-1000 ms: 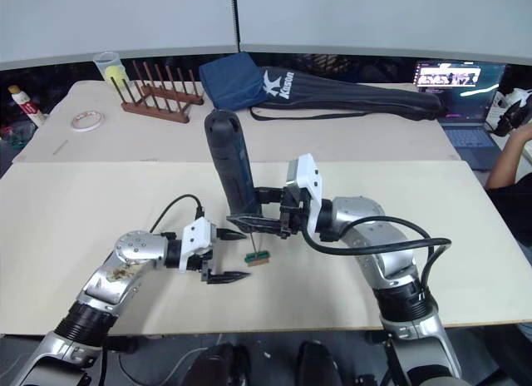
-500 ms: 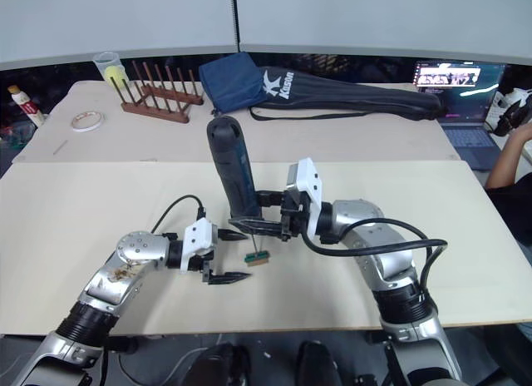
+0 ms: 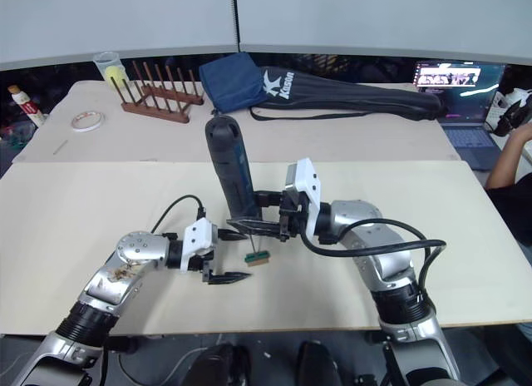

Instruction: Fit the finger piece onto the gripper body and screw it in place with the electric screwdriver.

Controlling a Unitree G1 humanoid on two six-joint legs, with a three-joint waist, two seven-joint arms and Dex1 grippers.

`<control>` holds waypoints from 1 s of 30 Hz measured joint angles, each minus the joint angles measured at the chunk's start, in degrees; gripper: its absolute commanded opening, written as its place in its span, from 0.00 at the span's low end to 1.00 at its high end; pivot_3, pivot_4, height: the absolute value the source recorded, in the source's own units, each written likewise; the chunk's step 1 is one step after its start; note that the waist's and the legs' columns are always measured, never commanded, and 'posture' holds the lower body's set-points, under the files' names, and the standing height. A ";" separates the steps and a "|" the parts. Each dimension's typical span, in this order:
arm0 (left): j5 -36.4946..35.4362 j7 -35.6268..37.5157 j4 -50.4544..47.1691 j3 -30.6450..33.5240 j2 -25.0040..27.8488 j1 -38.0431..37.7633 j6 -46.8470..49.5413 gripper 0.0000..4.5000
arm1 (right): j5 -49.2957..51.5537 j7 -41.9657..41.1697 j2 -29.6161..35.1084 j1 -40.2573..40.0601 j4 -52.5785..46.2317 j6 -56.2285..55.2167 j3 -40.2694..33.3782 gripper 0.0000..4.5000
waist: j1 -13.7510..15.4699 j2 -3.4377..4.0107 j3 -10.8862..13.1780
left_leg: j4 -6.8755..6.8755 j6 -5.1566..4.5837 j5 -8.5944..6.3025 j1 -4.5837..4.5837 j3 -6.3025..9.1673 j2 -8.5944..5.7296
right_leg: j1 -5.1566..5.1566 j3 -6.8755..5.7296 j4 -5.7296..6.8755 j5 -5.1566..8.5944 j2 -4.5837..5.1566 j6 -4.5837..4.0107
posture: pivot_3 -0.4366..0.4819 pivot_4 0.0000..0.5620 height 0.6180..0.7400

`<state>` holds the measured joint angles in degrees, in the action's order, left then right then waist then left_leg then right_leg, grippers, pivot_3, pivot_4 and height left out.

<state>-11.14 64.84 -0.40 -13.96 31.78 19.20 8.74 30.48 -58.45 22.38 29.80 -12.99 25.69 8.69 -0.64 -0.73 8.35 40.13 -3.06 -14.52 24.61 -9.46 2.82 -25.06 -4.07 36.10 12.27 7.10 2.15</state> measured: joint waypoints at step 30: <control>-0.19 -0.23 -0.02 0.48 0.23 0.20 0.37 1.00 | -2.06 -0.64 -0.20 -0.86 0.02 -2.45 0.85 0.43 | 0.00 0.00 0.00 | 0.01 0.00 0.00 -0.01 0.00 0.00 | 0.01 0.00 0.00 0.00 0.00 0.00 | 0.48 0.27 1.00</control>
<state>-11.33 64.61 -0.43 -13.48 32.01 19.39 9.11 28.42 -59.09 22.18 28.93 -12.97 23.25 9.54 -0.64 -0.73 8.35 40.13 -3.06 -14.52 24.61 -9.46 2.82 -25.05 -4.07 36.10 12.27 7.10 2.15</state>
